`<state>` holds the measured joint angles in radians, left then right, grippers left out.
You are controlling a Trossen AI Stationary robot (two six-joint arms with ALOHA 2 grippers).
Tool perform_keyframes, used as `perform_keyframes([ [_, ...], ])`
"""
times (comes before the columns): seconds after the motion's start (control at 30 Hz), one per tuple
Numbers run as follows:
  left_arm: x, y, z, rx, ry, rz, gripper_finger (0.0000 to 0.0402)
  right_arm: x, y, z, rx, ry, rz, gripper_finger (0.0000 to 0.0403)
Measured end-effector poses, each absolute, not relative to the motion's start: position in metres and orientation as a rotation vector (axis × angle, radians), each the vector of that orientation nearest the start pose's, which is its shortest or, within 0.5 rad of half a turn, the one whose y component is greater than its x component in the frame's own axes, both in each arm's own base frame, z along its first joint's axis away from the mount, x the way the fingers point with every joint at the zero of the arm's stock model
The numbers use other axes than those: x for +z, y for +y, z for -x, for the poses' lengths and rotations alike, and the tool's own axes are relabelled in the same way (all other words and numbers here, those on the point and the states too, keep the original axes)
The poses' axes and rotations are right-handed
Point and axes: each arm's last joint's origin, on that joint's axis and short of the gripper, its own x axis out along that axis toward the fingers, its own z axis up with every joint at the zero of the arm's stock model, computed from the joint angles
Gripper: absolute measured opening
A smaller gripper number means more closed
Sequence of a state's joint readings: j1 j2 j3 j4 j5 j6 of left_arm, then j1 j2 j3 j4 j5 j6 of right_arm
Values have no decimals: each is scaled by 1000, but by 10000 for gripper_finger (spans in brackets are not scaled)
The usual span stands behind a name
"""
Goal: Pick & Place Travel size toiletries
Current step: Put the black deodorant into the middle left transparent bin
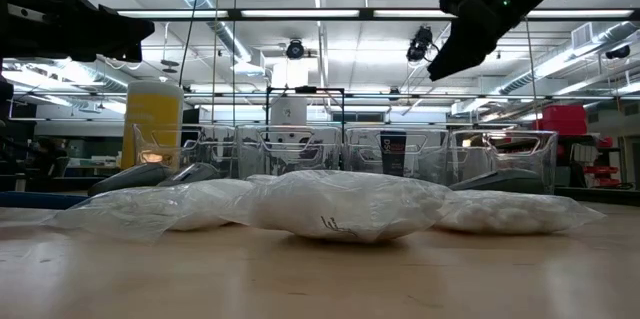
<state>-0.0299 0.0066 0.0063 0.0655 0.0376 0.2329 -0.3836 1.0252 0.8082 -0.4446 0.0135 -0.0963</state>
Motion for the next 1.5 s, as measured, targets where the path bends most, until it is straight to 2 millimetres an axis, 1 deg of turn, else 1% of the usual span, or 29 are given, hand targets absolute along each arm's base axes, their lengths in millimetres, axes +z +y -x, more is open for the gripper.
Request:
perform_keyframes([
  [0.2,171,-4,-97,-59,-73,-233,24,276,-60,-203,-247,675,32,296],
  [0.33,171,-4,-97,-60,-73,-233,24,276,-50,-205,-197,674,53,310],
  [0.53,171,-4,-97,-59,-73,-233,24,275,-36,-208,-138,676,65,307],
  [0.7,172,-4,-97,-59,-73,-233,24,270,-22,-213,-133,697,3,297],
  [0.93,172,-4,-97,-60,-73,-233,24,265,-3,-219,-53,721,23,297],
  [1.07,171,-4,-97,-59,-73,-233,24,257,3,-224,-26,761,34,305],
  [1.23,172,-4,-97,-60,-73,-233,24,234,6,-227,-15,809,40,309],
  [1.37,171,-4,-97,-60,-73,-233,24,220,7,-229,-7,861,45,305],
  [1.43,172,-4,-97,-60,-73,-233,24,216,8,-229,-4,876,46,302],
  [1.5,172,-4,-97,-60,-73,-233,24,216,8,-230,5,875,41,299],
])
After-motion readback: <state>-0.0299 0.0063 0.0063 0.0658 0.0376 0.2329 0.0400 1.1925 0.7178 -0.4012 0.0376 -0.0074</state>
